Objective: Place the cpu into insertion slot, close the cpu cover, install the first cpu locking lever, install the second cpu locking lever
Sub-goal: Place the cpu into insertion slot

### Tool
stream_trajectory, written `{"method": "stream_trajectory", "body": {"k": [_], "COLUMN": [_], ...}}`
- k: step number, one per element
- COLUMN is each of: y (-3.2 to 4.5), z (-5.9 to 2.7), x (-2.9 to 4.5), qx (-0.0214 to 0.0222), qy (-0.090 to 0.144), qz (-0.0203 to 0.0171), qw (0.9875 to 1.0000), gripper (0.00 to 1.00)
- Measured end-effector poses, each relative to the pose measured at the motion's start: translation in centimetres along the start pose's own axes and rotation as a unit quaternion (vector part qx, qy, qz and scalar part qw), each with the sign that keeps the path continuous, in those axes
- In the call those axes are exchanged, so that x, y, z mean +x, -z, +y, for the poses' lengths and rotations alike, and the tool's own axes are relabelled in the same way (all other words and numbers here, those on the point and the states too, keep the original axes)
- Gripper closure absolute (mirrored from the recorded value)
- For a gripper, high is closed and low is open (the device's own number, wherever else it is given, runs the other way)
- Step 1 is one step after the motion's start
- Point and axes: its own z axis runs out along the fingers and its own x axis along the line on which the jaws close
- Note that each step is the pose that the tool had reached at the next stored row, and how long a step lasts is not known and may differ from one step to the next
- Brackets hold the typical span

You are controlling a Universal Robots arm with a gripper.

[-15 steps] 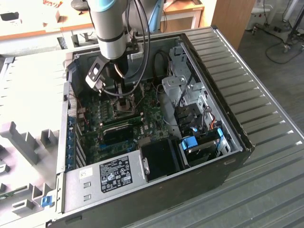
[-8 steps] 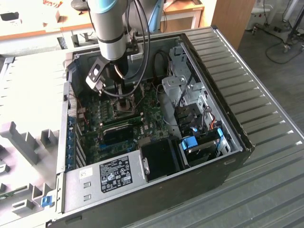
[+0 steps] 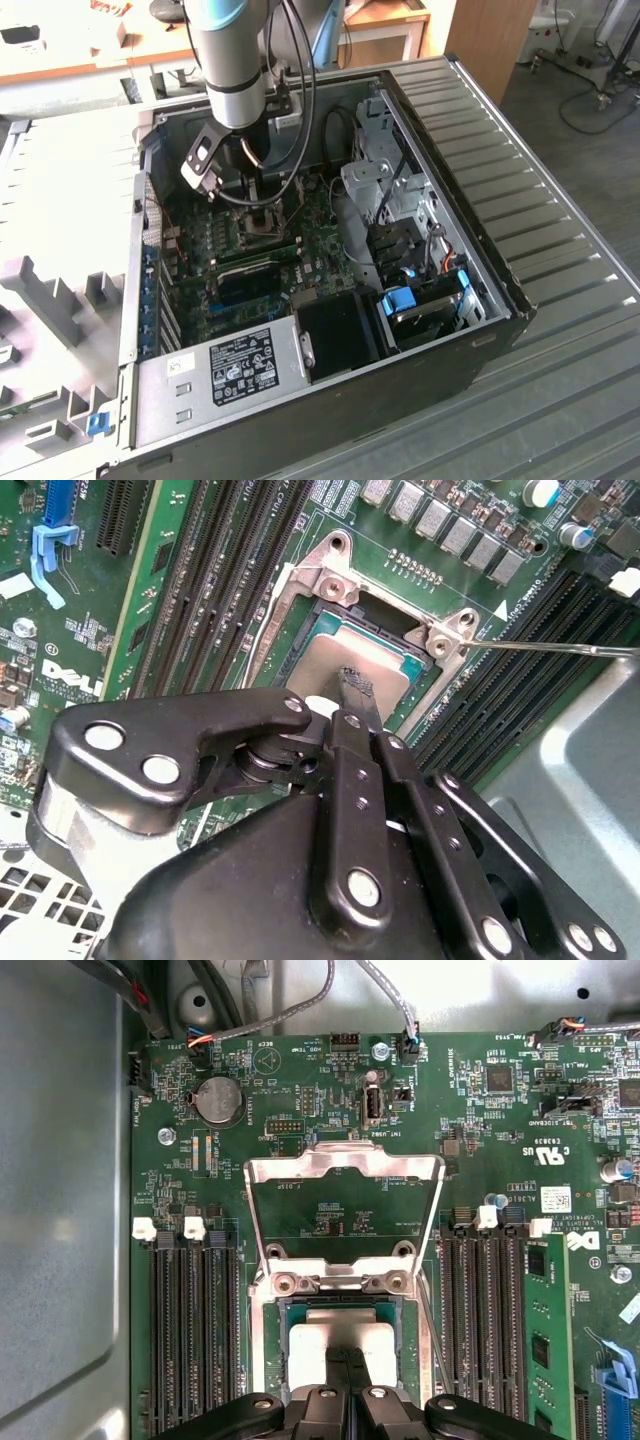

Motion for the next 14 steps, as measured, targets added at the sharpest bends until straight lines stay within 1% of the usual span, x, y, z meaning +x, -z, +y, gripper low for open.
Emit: {"method": "stream_trajectory", "body": {"k": [14], "y": [-0.30], "z": [-0.02], "x": [0.00], "qx": [0.0000], "qy": [0.000], "qz": [-0.0001], "qw": [1.0000], "gripper": [0.89]}}
